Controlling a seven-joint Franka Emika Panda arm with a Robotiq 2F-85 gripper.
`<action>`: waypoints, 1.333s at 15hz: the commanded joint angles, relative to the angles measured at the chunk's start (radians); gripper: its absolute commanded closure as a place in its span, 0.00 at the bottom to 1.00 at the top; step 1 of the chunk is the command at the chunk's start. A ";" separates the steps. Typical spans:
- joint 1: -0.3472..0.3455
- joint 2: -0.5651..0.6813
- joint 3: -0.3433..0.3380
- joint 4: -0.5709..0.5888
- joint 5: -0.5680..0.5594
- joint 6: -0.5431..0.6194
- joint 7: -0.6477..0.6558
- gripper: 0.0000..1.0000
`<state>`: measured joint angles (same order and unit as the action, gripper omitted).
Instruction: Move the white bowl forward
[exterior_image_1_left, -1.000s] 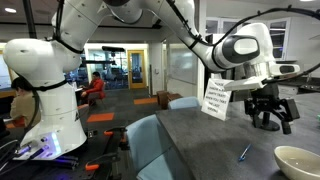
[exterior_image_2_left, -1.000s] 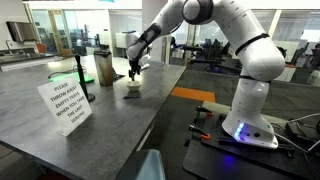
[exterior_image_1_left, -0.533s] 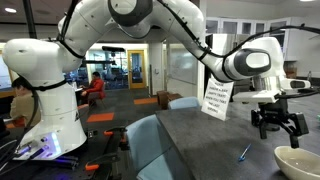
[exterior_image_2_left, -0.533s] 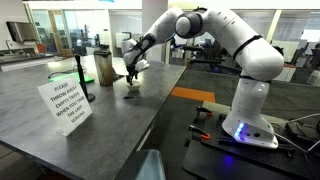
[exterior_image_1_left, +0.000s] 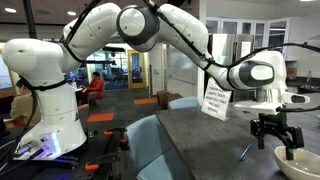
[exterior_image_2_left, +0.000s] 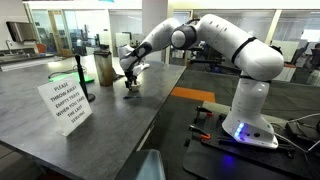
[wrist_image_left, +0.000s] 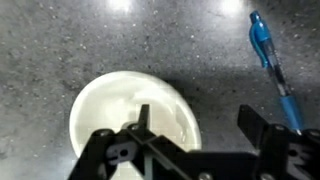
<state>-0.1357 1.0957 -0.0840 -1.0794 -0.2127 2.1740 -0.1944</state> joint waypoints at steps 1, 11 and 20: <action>-0.009 0.073 0.005 0.128 0.016 -0.079 -0.034 0.37; -0.034 0.081 0.009 0.154 0.025 -0.071 -0.006 1.00; -0.070 -0.159 0.009 -0.216 0.088 0.042 0.040 0.97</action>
<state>-0.2094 1.0744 -0.0842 -1.0908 -0.1379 2.1508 -0.1878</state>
